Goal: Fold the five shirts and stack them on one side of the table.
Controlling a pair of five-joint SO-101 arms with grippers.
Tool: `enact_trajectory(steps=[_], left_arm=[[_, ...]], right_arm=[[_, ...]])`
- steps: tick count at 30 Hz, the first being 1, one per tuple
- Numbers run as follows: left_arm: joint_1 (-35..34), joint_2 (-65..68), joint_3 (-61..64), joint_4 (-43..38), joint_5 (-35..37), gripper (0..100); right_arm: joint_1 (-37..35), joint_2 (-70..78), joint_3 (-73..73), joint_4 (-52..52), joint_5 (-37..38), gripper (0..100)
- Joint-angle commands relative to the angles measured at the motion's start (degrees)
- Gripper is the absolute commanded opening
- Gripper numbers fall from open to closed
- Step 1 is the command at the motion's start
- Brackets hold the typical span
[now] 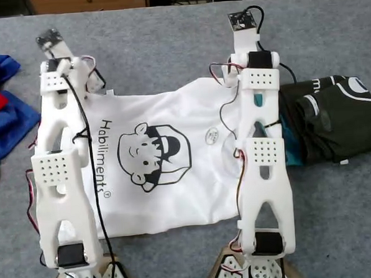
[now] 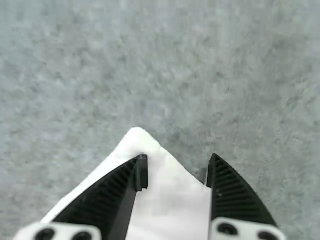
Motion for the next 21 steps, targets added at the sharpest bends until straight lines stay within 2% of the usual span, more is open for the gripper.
enact_trajectory(steps=[1, 5, 17, 21], left_arm=[[-2.68, -0.18, -4.79, 0.00, 0.97, 21], [-4.79, 0.79, -5.32, 0.79, 0.79, 21], [-4.35, 1.85, -5.49, -0.26, -0.26, 21], [-4.35, 1.93, -5.49, -0.97, -0.35, 15]], right_arm=[[-0.26, -0.92, -2.15, -0.18, 0.53, 1.1], [-0.26, -0.92, -2.24, -0.18, 0.53, 1.1], [-0.26, -0.92, -2.15, -0.18, 0.53, 1.1], [-0.26, -0.92, -2.15, -0.18, 0.53, 1.1]])
